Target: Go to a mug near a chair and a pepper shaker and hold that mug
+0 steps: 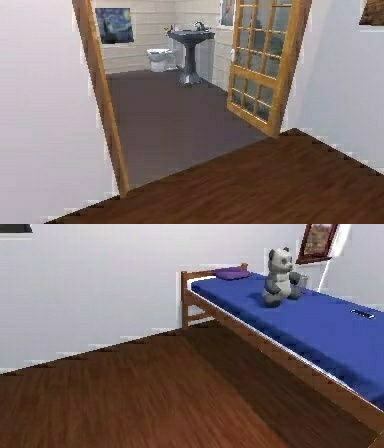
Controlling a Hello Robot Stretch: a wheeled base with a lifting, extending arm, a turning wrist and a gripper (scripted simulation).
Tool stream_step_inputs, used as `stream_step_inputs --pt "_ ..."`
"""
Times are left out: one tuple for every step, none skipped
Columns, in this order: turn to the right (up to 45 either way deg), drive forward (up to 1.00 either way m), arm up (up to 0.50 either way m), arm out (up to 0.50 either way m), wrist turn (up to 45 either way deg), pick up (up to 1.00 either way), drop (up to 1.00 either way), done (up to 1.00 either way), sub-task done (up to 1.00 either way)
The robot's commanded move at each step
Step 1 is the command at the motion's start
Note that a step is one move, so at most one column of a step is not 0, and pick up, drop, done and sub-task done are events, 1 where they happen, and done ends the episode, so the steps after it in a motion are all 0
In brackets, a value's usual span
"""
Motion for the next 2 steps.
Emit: stream_step_inputs --pt "0.0 1.0 0.0 0.0 0.0 0.0 0.0 0.0 0.0" --pt "6.0 0.0 0.0 0.0 0.0 0.0 0.0 0.0 0.0"
